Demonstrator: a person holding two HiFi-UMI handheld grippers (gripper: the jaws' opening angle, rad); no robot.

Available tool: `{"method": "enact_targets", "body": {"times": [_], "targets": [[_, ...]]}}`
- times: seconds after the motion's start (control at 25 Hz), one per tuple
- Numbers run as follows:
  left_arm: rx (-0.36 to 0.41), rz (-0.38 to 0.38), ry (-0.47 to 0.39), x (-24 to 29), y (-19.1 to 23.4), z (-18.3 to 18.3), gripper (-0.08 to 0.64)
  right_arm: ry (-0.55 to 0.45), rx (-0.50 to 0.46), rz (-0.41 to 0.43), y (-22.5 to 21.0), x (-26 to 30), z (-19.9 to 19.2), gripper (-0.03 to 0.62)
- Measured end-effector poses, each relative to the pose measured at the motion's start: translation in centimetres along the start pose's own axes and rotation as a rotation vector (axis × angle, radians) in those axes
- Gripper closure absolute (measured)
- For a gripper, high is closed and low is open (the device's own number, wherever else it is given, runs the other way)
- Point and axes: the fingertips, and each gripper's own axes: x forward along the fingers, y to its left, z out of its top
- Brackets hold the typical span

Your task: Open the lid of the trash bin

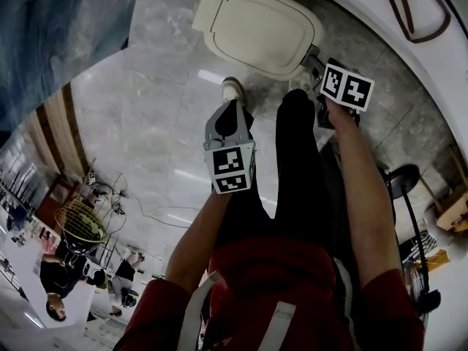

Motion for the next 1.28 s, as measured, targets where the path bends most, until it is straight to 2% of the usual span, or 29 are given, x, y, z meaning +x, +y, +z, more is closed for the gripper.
{"method": "enact_targets", "body": {"times": [0.32, 0.48, 0.56, 0.64, 0.96, 1.16, 1.28], "targets": [[0.017, -0.003, -0.005, -0.2, -0.4, 0.0, 0.555, 0.015, 0.016, -0.002, -0.2, -0.1, -0.1, 0.343], [0.024, -0.006, -0.005, -0.3, -0.6, -0.2, 0.555, 0.031, 0.105, 0.047, -0.9, 0.4, -0.5, 0.286], [0.029, -0.005, -0.007, -0.5, -0.6, -0.1, 0.555, 0.044, 0.093, 0.049, -0.9, 0.4, -0.3, 0.278], [0.029, 0.001, -0.009, -0.6, -0.5, 0.1, 0.555, 0.049, 0.066, 0.037, -0.7, 0.2, -0.1, 0.281], [0.037, 0.0, -0.02, -1.0, -0.6, 0.7, 0.555, 0.043, 0.073, 0.015, -0.8, 0.1, -0.2, 0.283], [0.041, 0.003, -0.031, -1.6, -0.2, 1.4, 0.555, 0.077, 0.131, 0.032, -0.7, 0.1, -0.3, 0.282], [0.046, 0.002, -0.042, -2.1, -0.1, 2.3, 0.555, 0.073, 0.104, 0.005, -0.6, -0.4, -0.1, 0.305]]}}
